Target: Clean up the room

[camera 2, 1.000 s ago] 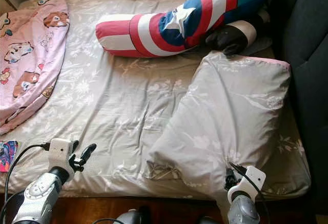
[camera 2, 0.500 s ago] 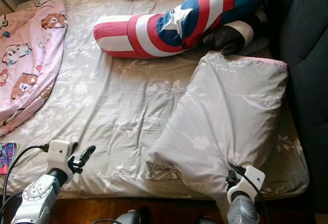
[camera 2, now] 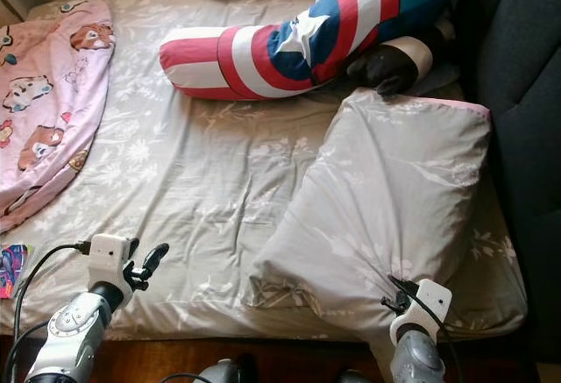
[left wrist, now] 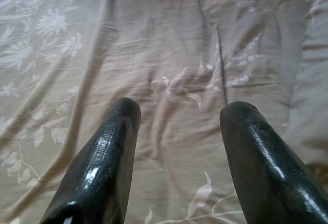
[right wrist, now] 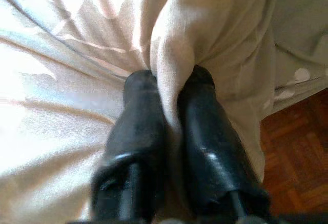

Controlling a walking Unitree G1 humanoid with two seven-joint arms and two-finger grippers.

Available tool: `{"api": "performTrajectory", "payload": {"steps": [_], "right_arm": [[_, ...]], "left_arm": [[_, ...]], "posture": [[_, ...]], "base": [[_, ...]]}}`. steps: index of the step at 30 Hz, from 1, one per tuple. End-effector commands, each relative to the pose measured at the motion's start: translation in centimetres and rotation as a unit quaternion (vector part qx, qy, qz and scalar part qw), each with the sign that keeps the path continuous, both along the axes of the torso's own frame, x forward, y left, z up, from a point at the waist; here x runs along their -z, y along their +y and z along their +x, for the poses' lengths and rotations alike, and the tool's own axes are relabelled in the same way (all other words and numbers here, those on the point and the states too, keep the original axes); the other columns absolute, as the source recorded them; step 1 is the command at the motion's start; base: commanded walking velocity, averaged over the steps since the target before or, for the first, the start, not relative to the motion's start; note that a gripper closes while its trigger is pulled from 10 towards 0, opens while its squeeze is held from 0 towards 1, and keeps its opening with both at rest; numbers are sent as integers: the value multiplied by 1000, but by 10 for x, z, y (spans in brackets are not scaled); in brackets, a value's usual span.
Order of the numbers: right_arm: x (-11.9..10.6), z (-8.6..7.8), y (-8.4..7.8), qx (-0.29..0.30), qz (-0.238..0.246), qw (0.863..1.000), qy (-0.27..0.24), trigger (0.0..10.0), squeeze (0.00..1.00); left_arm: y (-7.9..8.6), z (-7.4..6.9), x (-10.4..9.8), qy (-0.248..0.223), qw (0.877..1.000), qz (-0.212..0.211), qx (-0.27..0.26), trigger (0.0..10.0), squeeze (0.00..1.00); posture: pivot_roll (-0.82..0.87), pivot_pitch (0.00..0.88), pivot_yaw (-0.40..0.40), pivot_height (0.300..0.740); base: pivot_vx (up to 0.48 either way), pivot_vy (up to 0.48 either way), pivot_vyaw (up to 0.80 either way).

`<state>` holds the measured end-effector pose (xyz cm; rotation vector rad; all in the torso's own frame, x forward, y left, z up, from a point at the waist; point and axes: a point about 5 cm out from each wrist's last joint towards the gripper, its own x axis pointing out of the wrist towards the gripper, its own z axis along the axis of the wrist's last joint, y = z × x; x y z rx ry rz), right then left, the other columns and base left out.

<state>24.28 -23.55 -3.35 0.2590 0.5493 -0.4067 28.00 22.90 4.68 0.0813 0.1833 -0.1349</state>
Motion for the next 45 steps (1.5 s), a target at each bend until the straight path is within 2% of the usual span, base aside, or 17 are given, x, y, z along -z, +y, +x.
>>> {"api": "performTrajectory", "payload": {"steps": [1,7,13,14,17,19,21,23,24,26,34,35,36,37,41,42,45], "right_arm": [[4,-5,0,-6,-16,1000,18,0,0],[-18,10,-20,38,-56,997,-26,0,0],[-29,15,-31,66,-72,994,-54,0,0],[-40,18,-43,86,-97,989,-68,0,0],[-53,20,-56,103,-128,983,-84,0,0],[-73,20,-78,134,-163,972,-108,0,0],[-82,20,-88,150,-177,966,-117,0,0],[-98,16,-109,176,-218,953,-113,0,0],[-98,16,-109,176,-218,953,-113,0,0],[-106,14,-123,186,-243,947,-99,0,0],[-102,12,-120,190,-244,948,-79,0,0],[-98,14,-114,183,-235,952,-73,4314,0],[-97,15,-112,180,-230,954,-74,4314,0],[-97,16,-110,178,-227,954,-75,10000,0],[-93,16,-106,176,-222,956,-77,10000,0],[-94,16,-105,175,-226,955,-83,10000,1000],[-97,18,-103,162,-245,952,-82,10000,1000]], "left_arm": [[5,-8,11,20,1000,-7,-16,10000,0],[1,-6,12,20,1000,-11,-19,10000,0],[0,-5,13,20,999,-13,-21,10000,0],[0,-5,13,19,999,-14,-22,10000,0],[-1,-4,14,19,999,-14,-23,10000,0],[-1,-3,14,19,999,-15,-24,10000,0],[-2,-3,15,19,999,-16,-24,10000,0],[-3,-4,16,20,999,-18,-26,10000,0],[-3,-4,16,20,999,-18,-26,10000,0],[-3,-4,17,21,999,-21,-27,10000,0],[-1,-5,19,26,999,-22,-31,10000,0],[0,-6,19,28,999,-20,-31,10000,0],[0,-6,19,29,999,-19,-30,10000,0],[0,-7,20,30,999,-19,-30,10000,0],[1,-8,21,32,999,-18,-31,10000,0],[1,-8,21,32,999,-19,-31,10000,0],[1,-8,21,32,999,-20,-31,10000,0]], "posture": [[40,258,134,740],[23,251,125,740],[21,249,121,740],[10,248,120,740],[3,245,117,740],[-4,247,115,740],[-6,249,115,740],[-7,249,113,740],[-7,249,113,740],[-14,250,113,740],[-7,256,122,740],[-6,257,123,740],[-5,257,125,740],[-5,257,125,740],[2,259,128,740],[0,259,127,740],[-3,260,124,740]], "base": [[0,0,0],[0,0,0],[0,0,0],[0,0,0],[0,0,0],[0,0,0],[0,0,0],[0,0,0],[0,0,0],[0,0,0],[0,0,0],[0,0,0],[0,0,0],[0,0,0],[0,0,0],[0,0,0],[0,0,0]]}}
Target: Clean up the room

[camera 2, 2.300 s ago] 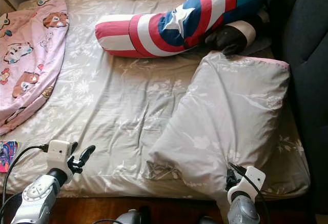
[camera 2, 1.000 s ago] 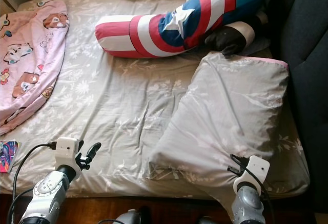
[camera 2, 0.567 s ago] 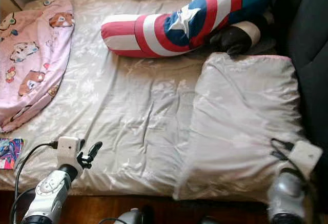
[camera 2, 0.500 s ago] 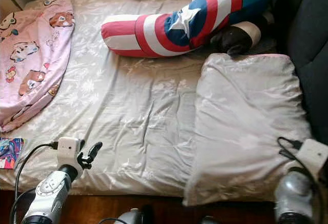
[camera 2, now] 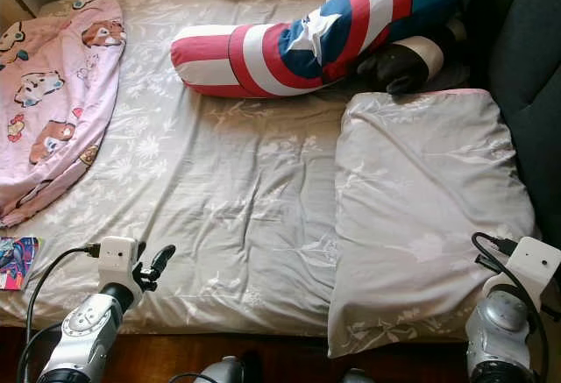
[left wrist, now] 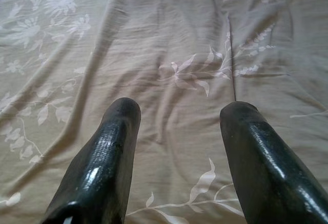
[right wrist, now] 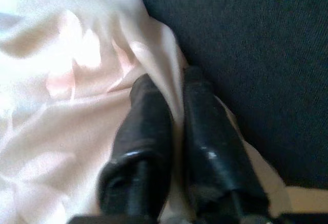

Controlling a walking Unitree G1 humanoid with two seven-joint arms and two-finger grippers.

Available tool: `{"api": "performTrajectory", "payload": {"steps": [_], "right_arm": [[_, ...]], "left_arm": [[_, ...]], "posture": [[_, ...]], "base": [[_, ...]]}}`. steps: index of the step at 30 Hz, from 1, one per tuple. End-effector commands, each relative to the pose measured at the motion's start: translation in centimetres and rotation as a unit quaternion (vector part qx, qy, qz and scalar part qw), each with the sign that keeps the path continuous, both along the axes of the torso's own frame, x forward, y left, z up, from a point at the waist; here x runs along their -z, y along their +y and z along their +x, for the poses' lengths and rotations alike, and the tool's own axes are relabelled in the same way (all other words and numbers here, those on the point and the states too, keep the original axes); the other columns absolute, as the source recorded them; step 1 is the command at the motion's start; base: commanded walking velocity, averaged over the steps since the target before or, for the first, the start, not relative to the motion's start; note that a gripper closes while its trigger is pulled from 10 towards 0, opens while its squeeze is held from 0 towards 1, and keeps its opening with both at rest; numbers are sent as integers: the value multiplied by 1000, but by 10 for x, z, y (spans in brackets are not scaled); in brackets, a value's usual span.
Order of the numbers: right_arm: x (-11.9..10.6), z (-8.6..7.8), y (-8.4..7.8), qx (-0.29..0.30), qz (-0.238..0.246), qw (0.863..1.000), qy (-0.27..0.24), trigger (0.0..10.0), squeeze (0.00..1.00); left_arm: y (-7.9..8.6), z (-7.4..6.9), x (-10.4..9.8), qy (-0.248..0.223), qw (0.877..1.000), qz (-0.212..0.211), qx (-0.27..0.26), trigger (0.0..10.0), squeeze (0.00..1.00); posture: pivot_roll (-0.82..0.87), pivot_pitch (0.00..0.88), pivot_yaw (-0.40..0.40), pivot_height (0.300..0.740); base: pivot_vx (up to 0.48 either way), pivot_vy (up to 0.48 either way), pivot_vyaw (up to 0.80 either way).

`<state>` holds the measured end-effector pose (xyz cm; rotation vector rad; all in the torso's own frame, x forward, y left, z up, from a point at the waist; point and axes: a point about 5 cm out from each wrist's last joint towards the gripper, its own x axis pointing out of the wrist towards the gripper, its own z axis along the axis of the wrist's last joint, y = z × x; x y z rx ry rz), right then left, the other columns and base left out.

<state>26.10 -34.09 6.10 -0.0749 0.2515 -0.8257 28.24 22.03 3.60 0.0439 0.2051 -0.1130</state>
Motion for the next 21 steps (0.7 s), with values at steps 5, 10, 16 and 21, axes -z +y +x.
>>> {"api": "performTrajectory", "payload": {"steps": [5,10,16,21], "right_arm": [[-7,3,4,-18,-44,999,2,10000,1000],[-15,20,27,-105,-59,992,-34,10000,86],[9,30,70,-221,9,975,-18,10000,0],[59,7,93,-252,88,961,69,10000,0]], "left_arm": [[8,-11,12,22,1000,-7,-21,10000,0],[8,-10,14,26,999,-9,-23,10000,0],[4,-11,24,49,998,-21,-32,10000,0],[-2,-21,46,105,993,-32,-51,10000,0]], "posture": [[-1,253,121,740],[-8,238,113,740],[-32,199,96,740],[-37,94,67,740]], "base": [[0,0,0],[0,0,0],[0,0,0],[0,0,0]]}}
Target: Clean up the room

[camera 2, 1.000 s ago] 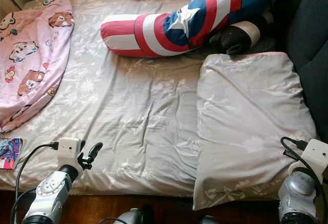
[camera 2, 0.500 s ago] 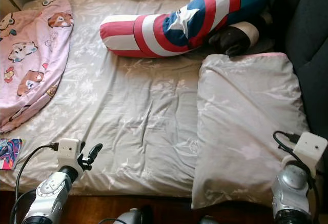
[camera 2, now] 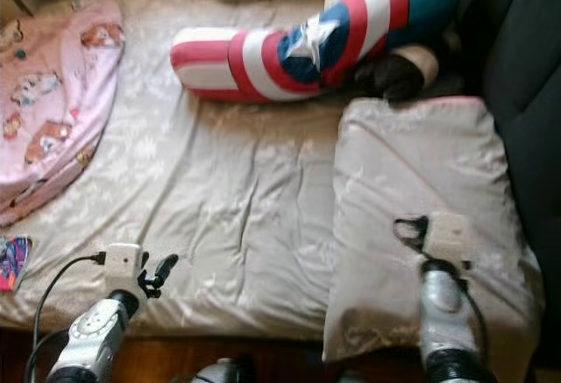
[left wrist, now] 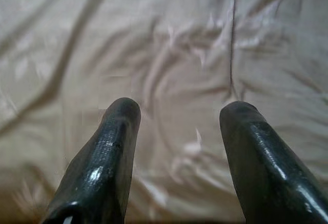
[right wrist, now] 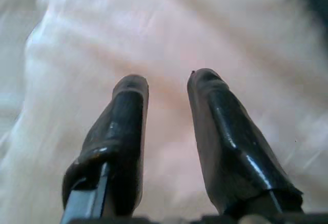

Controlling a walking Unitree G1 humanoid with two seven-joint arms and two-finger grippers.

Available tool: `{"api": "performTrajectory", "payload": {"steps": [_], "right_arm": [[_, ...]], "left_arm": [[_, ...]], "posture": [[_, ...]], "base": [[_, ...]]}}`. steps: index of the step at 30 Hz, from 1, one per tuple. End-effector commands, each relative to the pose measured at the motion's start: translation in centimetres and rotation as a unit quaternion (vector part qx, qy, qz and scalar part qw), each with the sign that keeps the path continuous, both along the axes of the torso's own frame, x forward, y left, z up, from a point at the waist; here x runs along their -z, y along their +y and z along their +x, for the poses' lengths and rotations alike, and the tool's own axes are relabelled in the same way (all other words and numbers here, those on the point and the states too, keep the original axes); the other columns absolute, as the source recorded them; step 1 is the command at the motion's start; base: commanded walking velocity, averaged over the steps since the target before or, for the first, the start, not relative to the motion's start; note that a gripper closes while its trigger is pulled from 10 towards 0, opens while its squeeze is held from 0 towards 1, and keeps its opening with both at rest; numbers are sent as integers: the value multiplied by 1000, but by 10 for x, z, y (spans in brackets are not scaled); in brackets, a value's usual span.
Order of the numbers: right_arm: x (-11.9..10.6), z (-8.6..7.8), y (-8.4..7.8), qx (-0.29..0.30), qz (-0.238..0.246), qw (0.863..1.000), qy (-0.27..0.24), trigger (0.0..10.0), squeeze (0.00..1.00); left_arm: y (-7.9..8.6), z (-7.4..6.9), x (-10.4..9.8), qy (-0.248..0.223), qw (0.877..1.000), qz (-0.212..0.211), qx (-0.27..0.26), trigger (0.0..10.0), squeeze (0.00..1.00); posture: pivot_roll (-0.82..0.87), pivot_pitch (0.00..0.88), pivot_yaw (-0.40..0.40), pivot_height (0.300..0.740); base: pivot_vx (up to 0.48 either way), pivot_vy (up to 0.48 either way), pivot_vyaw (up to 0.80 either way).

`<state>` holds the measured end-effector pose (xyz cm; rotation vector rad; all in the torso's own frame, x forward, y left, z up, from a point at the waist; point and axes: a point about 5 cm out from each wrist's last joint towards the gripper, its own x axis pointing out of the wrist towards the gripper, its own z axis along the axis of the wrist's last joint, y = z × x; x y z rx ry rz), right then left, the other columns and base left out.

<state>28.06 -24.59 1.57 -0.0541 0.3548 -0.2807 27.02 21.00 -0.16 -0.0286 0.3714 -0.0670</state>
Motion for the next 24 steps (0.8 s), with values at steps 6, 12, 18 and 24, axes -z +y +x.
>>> {"api": "performTrajectory", "payload": {"steps": [6,12,18,24], "right_arm": [[60,-50,16,4,117,983,142,10000,0],[72,-64,18,-18,114,977,182,10000,0],[73,-64,24,-13,133,974,185,10000,0],[82,-77,25,-17,121,967,222,10000,0]], "left_arm": [[2,-24,31,96,994,-7,-42,10000,0],[-2,-36,44,144,987,-11,-63,10000,0],[-4,-42,52,176,981,-20,-80,10000,0],[8,-64,63,218,972,-13,-91,10000,0]], "posture": [[-44,0,56,740],[-34,0,27,740],[-38,0,26,740],[-55,0,23,740]], "base": [[0,0,0],[0,0,0],[0,0,0],[0,0,0]]}}
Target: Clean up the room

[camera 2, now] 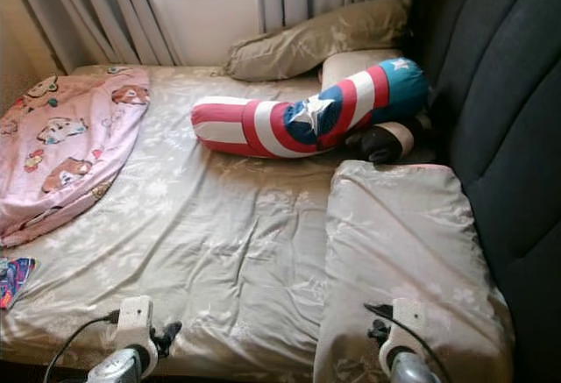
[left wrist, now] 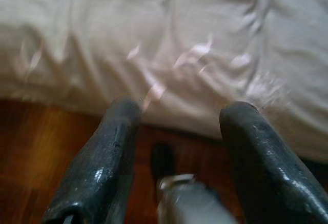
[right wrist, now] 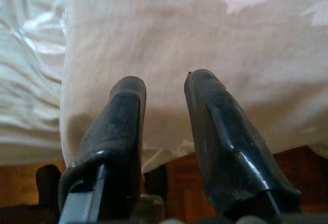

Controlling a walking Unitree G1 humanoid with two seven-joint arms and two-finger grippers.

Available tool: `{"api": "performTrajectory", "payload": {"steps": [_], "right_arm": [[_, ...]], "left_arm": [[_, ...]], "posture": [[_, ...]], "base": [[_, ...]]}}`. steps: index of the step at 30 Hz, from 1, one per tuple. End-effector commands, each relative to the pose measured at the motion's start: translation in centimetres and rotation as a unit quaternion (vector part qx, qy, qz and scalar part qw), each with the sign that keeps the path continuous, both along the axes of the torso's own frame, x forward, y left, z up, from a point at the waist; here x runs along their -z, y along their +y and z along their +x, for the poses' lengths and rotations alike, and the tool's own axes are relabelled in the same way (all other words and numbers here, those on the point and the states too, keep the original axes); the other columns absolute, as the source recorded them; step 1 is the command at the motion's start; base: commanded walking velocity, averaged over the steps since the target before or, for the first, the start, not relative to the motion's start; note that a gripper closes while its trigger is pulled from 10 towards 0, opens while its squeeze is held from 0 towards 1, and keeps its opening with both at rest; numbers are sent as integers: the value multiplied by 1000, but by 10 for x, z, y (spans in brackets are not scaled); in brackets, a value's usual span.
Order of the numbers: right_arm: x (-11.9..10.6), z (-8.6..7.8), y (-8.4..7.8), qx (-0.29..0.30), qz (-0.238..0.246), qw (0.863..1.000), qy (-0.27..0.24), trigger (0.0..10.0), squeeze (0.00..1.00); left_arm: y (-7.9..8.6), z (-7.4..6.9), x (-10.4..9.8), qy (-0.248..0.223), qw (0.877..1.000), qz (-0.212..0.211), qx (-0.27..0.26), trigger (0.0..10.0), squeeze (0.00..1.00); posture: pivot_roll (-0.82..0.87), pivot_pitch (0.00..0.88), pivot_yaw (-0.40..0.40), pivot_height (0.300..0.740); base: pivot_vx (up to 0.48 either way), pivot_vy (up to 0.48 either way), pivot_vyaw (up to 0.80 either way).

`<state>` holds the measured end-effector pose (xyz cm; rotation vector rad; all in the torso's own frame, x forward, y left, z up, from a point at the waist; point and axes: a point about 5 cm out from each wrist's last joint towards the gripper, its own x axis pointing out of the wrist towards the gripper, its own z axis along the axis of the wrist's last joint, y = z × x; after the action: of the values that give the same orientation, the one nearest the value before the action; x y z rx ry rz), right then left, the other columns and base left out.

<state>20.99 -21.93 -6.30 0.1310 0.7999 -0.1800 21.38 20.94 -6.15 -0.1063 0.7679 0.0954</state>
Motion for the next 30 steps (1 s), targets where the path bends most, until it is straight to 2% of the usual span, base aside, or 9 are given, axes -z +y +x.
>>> {"api": "performTrajectory", "payload": {"steps": [1,3,4,5,10,14,20,26,30], "right_arm": [[4,-9,-4,5,-4,1000,19,10000,0],[7,-14,-7,12,-3,999,29,10000,0],[7,-14,-7,12,-3,999,29,10000,0],[8,-17,-8,5,-6,999,35,10000,0],[13,-30,-14,-3,-8,998,55,10000,0],[16,-37,-19,2,-15,997,72,10000,0],[17,-43,-23,2,-12,997,71,10000,0],[17,-45,-27,17,-12,997,68,10000,0],[17,-43,-21,6,-7,998,68,10000,0]], "left_arm": [[10,-12,5,27,1000,6,-10,10000,0],[16,-24,11,48,999,11,-12,10000,0],[16,-24,11,48,999,11,-12,10000,0],[19,-30,14,59,998,13,-15,10000,0],[19,-38,17,74,997,13,-16,10000,0],[15,-32,16,71,997,12,-12,10000,0],[-1,-18,13,66,998,9,1,10000,0],[-8,-18,14,69,997,12,13,10000,0],[-4,-19,14,70,997,19,8,10000,0]], "posture": [[-55,0,23,740],[-49,0,15,740],[-49,0,15,740],[-49,0,13,740],[-34,0,5,740],[-27,0,-1,740],[-36,0,15,740],[-35,0,10,740],[-27,0,10,740]], "base": [[0,0,0],[0,0,0],[0,0,0],[0,0,0],[0,0,0],[0,253,0],[0,279,0],[0,307,0],[0,308,0]]}}
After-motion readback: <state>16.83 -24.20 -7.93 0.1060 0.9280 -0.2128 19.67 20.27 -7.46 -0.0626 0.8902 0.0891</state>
